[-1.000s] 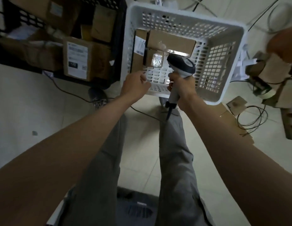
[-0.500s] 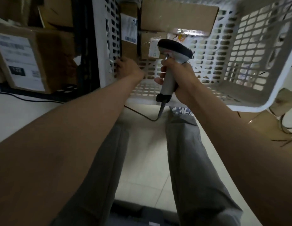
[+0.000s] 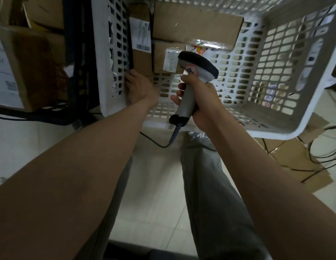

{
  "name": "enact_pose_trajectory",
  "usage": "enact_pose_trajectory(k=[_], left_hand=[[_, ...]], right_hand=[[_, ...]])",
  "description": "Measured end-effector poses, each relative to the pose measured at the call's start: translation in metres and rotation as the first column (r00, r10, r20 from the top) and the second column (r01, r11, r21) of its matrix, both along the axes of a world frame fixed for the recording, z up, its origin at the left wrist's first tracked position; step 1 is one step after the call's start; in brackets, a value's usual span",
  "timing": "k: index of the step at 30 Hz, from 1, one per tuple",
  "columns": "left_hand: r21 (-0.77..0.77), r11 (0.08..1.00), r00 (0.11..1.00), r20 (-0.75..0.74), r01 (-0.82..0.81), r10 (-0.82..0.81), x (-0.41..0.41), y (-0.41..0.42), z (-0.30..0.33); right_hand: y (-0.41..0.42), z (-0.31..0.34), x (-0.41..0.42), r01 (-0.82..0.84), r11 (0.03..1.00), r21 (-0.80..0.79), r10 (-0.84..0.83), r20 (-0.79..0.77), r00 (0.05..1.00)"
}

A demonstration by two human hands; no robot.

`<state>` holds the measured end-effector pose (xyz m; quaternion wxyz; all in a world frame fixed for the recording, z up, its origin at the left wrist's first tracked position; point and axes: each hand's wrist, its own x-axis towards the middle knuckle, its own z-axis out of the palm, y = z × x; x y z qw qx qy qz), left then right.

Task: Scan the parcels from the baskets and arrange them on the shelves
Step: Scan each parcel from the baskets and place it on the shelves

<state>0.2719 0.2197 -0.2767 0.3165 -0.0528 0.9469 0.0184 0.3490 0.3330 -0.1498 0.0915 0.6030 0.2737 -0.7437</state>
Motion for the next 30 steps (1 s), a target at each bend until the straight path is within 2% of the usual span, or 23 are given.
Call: enact_pose_trajectory(k=[4, 8, 14, 19, 23, 30], left_hand=[[0.111, 0.994, 1.0, -0.004, -0.003, 0.004, 0.002, 0.0, 0.03], [0.138, 0.989, 0.999, 0.006, -0.055, 0.054, 0.005, -0.007, 0.087], [0.188, 0.977, 0.995, 0.006, -0.097, 0.098, 0.018, -0.013, 0.207], [0.271, 0.939, 0.976, -0.001, -0.211, 0.219, 0.029, -0.015, 0.32], [0.303, 0.919, 0.961, -0.026, -0.254, 0.274, 0.041, -0.019, 0.404], [0.335, 0.895, 0.935, -0.095, -0.293, 0.341, 0.062, -0.043, 0.523]], right_hand=[[0.0, 0.021, 0.004, -0.009, 1.0, 0.027, 0.009, -0.009, 1.0], [-0.001, 0.065, 0.002, -0.03, 0.999, 0.043, 0.032, -0.035, 0.999], [0.01, 0.161, -0.006, -0.122, 0.99, 0.074, 0.127, -0.063, 0.99], [0.025, 0.262, -0.01, -0.243, 0.961, 0.131, 0.256, -0.089, 0.963], [0.031, 0.343, -0.013, -0.366, 0.908, 0.204, 0.394, -0.115, 0.912], [0.018, 0.462, -0.018, -0.538, 0.777, 0.326, 0.613, -0.198, 0.765]])
